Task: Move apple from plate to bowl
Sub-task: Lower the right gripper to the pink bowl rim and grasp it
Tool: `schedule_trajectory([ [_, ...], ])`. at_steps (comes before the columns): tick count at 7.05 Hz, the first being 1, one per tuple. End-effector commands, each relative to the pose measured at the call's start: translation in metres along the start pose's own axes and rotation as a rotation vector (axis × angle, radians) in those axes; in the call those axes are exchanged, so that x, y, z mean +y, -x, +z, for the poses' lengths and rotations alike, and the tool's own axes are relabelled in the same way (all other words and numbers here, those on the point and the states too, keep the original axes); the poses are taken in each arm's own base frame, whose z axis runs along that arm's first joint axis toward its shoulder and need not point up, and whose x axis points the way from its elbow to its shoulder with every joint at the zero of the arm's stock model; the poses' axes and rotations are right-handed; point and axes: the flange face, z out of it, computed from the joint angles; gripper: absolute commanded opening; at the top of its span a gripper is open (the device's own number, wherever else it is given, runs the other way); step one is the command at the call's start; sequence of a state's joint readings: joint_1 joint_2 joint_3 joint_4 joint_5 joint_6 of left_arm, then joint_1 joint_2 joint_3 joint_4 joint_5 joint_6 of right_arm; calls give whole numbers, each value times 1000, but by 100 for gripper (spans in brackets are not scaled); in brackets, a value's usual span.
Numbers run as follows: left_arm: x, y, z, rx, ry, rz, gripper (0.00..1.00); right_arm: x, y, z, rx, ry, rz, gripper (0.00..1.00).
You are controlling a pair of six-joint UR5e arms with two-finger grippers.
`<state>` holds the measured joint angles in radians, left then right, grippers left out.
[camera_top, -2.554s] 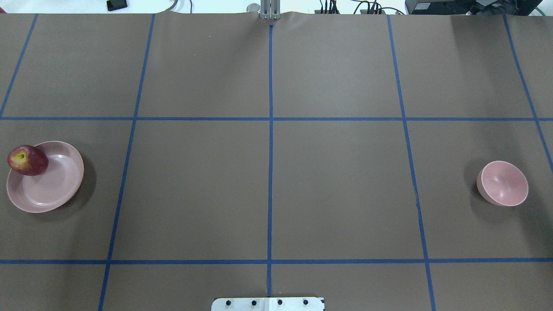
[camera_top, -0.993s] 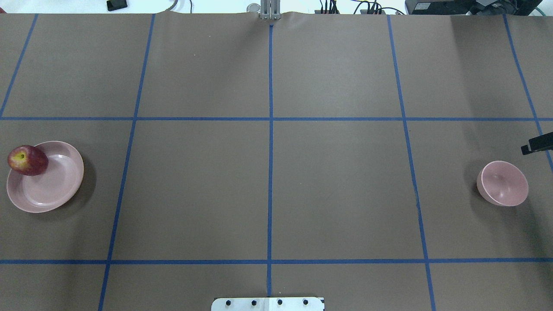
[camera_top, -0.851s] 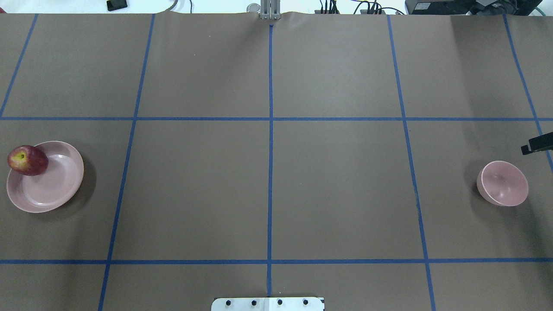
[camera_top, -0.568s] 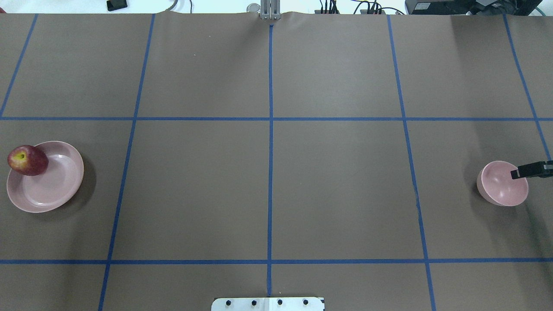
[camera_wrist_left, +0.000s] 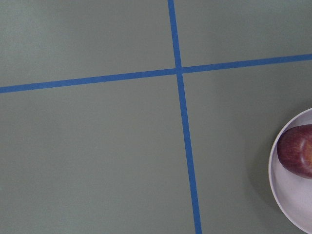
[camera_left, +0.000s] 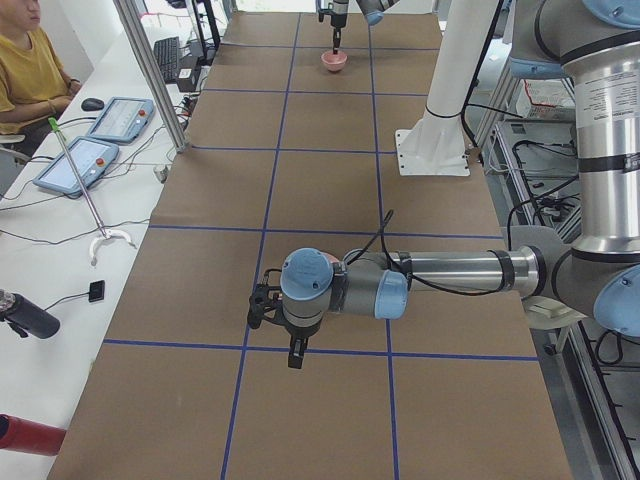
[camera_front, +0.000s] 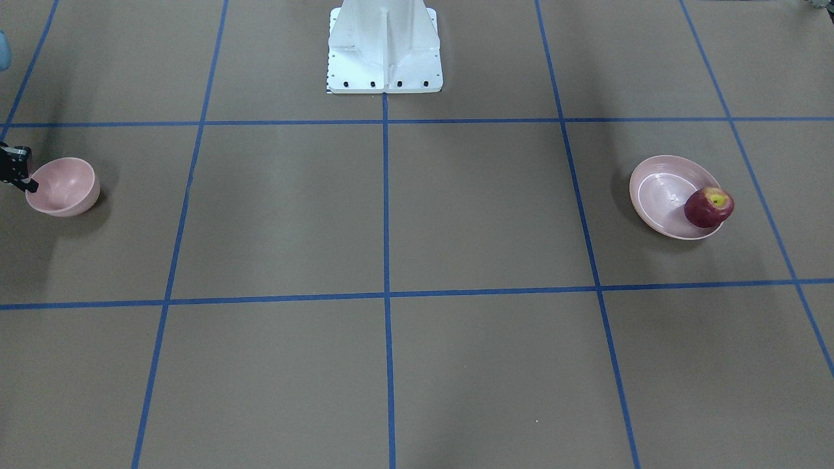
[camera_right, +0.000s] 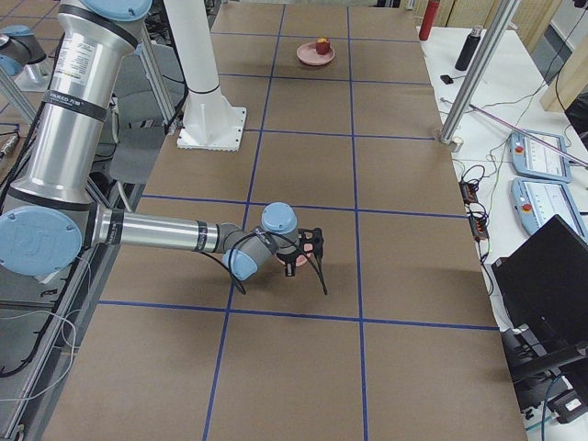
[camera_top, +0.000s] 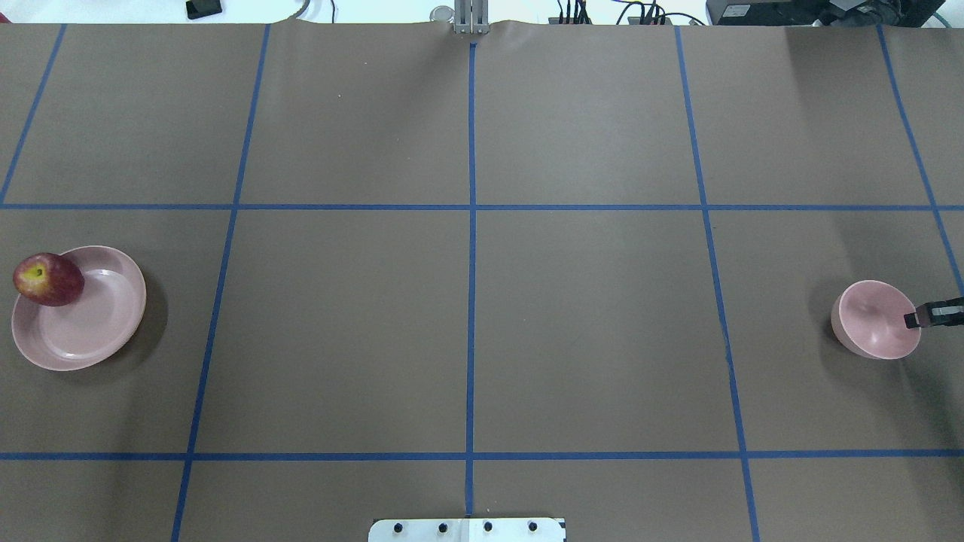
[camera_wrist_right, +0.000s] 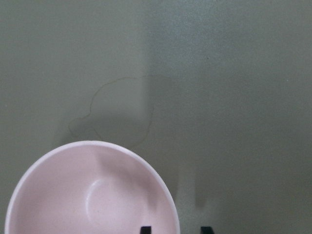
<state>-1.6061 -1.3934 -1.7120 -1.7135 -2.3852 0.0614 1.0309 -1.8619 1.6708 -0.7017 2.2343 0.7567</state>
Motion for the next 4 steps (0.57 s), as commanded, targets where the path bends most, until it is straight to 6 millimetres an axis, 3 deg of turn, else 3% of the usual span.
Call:
schedule_trajectory([
  [1,0,0,0,0,-1,1,98,-23,34,-18,-80,-5,-23,0],
  [2,1,0,1,0,1,-2,98,-53,58,-28,-113,-21,11,0],
  [4,3,-2,1,32,2,-4,98,-107,137,-37,-193,-54,163,0],
])
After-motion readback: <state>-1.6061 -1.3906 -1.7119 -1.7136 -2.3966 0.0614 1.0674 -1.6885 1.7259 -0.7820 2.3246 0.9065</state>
